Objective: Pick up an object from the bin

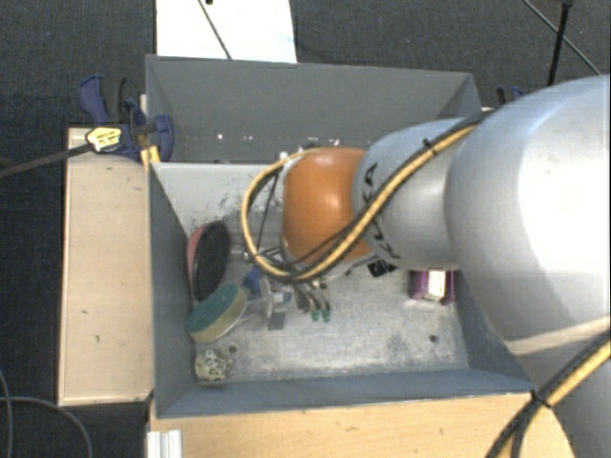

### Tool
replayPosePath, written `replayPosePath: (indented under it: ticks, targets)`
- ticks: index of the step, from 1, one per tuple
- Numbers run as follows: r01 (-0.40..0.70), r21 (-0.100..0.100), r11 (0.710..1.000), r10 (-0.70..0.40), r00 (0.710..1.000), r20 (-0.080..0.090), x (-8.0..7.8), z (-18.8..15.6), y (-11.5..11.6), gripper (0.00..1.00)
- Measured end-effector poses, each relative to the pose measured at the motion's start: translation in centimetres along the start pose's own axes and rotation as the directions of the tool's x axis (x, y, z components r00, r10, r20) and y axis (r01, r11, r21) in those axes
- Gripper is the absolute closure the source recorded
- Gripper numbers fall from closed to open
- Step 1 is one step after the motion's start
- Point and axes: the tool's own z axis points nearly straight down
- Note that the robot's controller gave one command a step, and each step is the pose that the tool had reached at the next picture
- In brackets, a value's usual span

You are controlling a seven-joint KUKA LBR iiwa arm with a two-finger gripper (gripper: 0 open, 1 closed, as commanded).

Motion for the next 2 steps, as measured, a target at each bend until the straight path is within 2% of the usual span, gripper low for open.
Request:
replayPosePath:
  ticks: [1,2]
  targets:
    - [-0.002,0.002,1.0,0.002,1.0,-0.006,0.19,0.28,-0.07,0.0]
    - [-0.005,0.0,1.0,0.005,1.0,0.004,-0.09,0.14,-0.08,1.0]
